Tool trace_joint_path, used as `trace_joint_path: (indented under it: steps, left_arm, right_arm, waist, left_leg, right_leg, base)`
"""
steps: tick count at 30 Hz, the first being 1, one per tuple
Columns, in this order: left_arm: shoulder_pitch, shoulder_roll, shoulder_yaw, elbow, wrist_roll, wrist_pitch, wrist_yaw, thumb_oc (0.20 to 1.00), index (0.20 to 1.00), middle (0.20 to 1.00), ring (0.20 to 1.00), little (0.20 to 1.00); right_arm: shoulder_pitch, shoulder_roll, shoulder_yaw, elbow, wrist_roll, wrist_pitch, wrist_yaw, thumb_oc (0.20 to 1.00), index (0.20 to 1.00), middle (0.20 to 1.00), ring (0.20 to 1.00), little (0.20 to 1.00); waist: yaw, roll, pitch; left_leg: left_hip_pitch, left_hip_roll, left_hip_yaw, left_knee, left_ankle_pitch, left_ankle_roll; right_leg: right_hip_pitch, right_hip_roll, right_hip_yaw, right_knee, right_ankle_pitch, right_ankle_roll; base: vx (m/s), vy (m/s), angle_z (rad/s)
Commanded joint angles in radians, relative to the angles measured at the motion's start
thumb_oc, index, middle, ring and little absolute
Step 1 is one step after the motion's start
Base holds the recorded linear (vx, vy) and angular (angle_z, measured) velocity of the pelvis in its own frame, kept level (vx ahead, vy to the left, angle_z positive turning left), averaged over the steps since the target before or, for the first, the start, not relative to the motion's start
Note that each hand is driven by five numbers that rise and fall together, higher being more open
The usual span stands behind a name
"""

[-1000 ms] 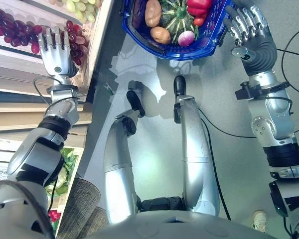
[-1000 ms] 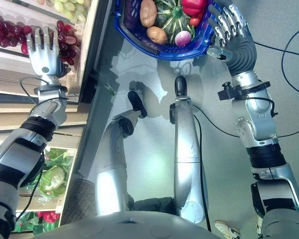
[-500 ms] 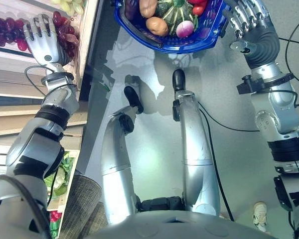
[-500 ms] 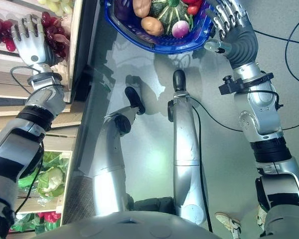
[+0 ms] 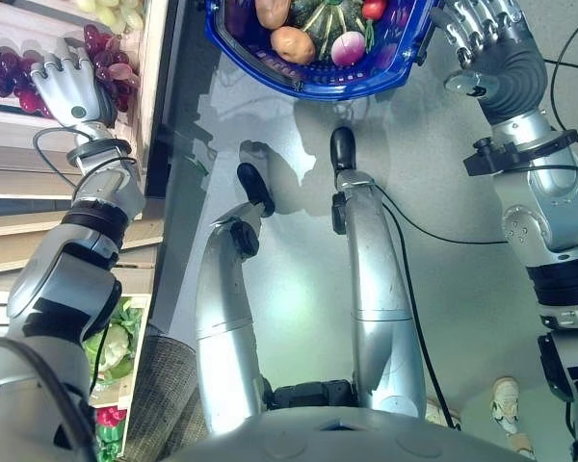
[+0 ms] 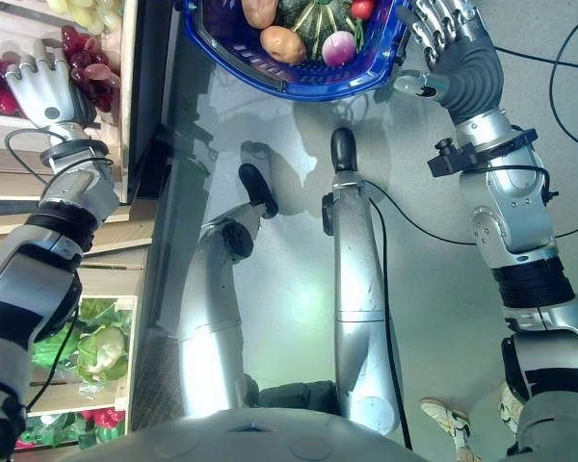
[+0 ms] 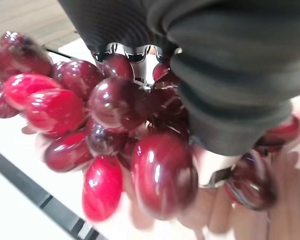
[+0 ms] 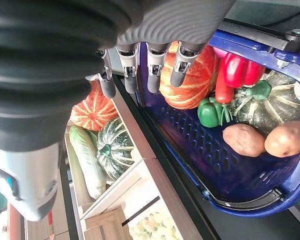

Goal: Pick up fruits and vegetables into the basket

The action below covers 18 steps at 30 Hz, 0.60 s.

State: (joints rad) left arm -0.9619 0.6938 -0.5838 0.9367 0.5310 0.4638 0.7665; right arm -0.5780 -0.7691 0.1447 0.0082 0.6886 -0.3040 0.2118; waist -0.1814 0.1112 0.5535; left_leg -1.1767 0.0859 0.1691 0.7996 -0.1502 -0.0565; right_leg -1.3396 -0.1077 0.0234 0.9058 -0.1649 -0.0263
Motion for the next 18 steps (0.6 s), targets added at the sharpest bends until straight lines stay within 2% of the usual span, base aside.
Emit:
trace_joint_path:
  steps: [1,4,6,8,10,11,12,13,15,17,18]
  left_arm:
    - [0.112,0.008,0.022,0.159,-0.146,-0.087,-0.076,0.2,0.2,0.2,0.2,0.2]
    - [0.14,0.013,0.064,0.125,-0.296,-0.194,-0.069,0.2,0.2,0.2,0.2,0.2]
    - [0.178,0.007,0.133,0.083,-0.388,-0.29,-0.092,0.2,0.2,0.2,0.2,0.2]
    - [0.229,-0.011,0.212,0.044,-0.547,-0.408,-0.118,0.2,0.2,0.2,0.2,0.2]
    - [0.266,-0.03,0.277,0.007,-0.681,-0.497,-0.178,0.2,0.2,0.2,0.2,0.2]
    - [0.305,-0.053,0.341,-0.041,-0.818,-0.59,-0.231,0.2,0.2,0.2,0.2,0.2]
    - [0.305,-0.053,0.341,-0.041,-0.818,-0.59,-0.231,0.2,0.2,0.2,0.2,0.2]
    - [0.333,-0.069,0.375,-0.082,-0.909,-0.638,-0.274,0.2,0.2,0.2,0.2,0.2]
    - [0.369,-0.085,0.411,-0.14,-1.002,-0.702,-0.327,0.2,0.2,0.2,0.2,0.2]
    - [0.403,-0.098,0.435,-0.208,-1.088,-0.73,-0.386,0.2,0.2,0.2,0.2,0.2]
    - [0.428,-0.104,0.45,-0.257,-1.125,-0.761,-0.42,0.2,0.2,0.2,0.2,0.2]
  right_arm:
    - [0.014,0.006,0.005,-0.059,0.005,-0.054,0.03,1.0,1.0,1.0,1.0,1.0]
    - [0.036,-0.005,0.012,-0.067,-0.031,-0.039,0.021,1.0,1.0,1.0,1.0,1.0]
    - [0.074,-0.002,0.006,-0.078,-0.049,-0.028,0.01,1.0,1.0,1.0,1.0,1.0]
    - [0.117,0.013,-0.002,-0.089,-0.086,-0.005,-0.023,1.0,1.0,1.0,1.0,1.0]
    - [0.147,0.03,-0.007,-0.09,-0.121,0.012,-0.052,1.0,1.0,1.0,1.0,1.0]
    - [0.178,0.053,-0.016,-0.088,-0.166,0.045,-0.086,1.0,1.0,1.0,1.0,1.0]
    - [0.178,0.053,-0.016,-0.088,-0.166,0.045,-0.086,1.0,1.0,1.0,1.0,1.0]
    - [0.203,0.072,-0.02,-0.081,-0.216,0.072,-0.113,1.0,1.0,1.0,1.0,1.0]
    - [0.225,0.087,-0.019,-0.069,-0.317,0.128,-0.168,1.0,1.0,1.0,1.0,1.0]
    - [0.242,0.079,-0.026,-0.062,-0.378,0.159,-0.185,1.0,1.0,1.0,1.0,1.0]
    - [0.25,0.077,-0.03,-0.064,-0.405,0.196,-0.18,1.0,1.0,1.0,1.0,1.0]
  waist:
    - [-0.029,-0.024,-0.033]
    - [-0.023,-0.026,-0.033]
    - [-0.017,-0.027,-0.033]
    - [-0.014,-0.028,-0.033]
    - [-0.01,-0.03,-0.033]
    - [-0.006,-0.031,-0.033]
    - [-0.006,-0.031,-0.033]
    - [-0.003,-0.033,-0.033]
    - [0.003,-0.035,-0.033]
    - [0.012,-0.034,-0.033]
    - [0.018,-0.034,-0.033]
  left_leg:
    - [0.01,-0.031,0.035,-0.002,-0.04,-0.007]
    - [0.031,-0.031,0.035,-0.017,-0.03,-0.009]
    - [0.055,-0.033,0.033,-0.026,-0.027,-0.008]
    - [0.076,-0.035,0.031,-0.032,-0.026,-0.007]
    - [0.096,-0.034,0.03,-0.034,-0.027,-0.004]
    - [0.122,-0.038,0.028,-0.039,-0.029,-0.003]
    - [0.122,-0.038,0.028,-0.039,-0.029,-0.003]
    - [0.144,-0.041,0.025,-0.046,-0.03,-0.001]
    - [0.167,-0.04,0.025,-0.051,-0.03,0.001]
    - [0.192,-0.042,0.025,-0.062,-0.03,0.009]
    - [0.207,-0.044,0.024,-0.067,-0.031,0.01]
  right_leg:
    - [0.049,0.04,-0.016,-0.025,-0.008,0.07]
    - [0.072,0.039,-0.022,-0.037,-0.005,0.068]
    - [0.097,0.037,-0.025,-0.047,-0.005,0.068]
    - [0.121,0.034,-0.027,-0.054,-0.005,0.069]
    - [0.143,0.031,-0.031,-0.056,-0.007,0.069]
    - [0.17,0.03,-0.034,-0.062,-0.008,0.071]
    - [0.17,0.03,-0.034,-0.062,-0.008,0.071]
    - [0.193,0.028,-0.037,-0.068,-0.008,0.071]
    - [0.22,0.026,-0.043,-0.072,-0.01,0.072]
    - [0.248,0.024,-0.05,-0.082,-0.011,0.071]
    - [0.266,0.024,-0.054,-0.085,-0.012,0.072]
  base:
    - [-0.03,-0.031,0.01]
    - [0.0,0.0,0.0]
    - [-0.01,-0.039,0.0]
    - [0.01,-0.039,0.02]
    - [0.01,-0.041,0.05]
    - [0.0,-0.041,0.06]
    - [0.0,-0.054,0.08]
    - [0.0,-0.039,0.08]
    - [-0.01,-0.059,0.12]
    - [-0.01,-0.064,0.12]
    - [-0.01,-0.057,0.1]
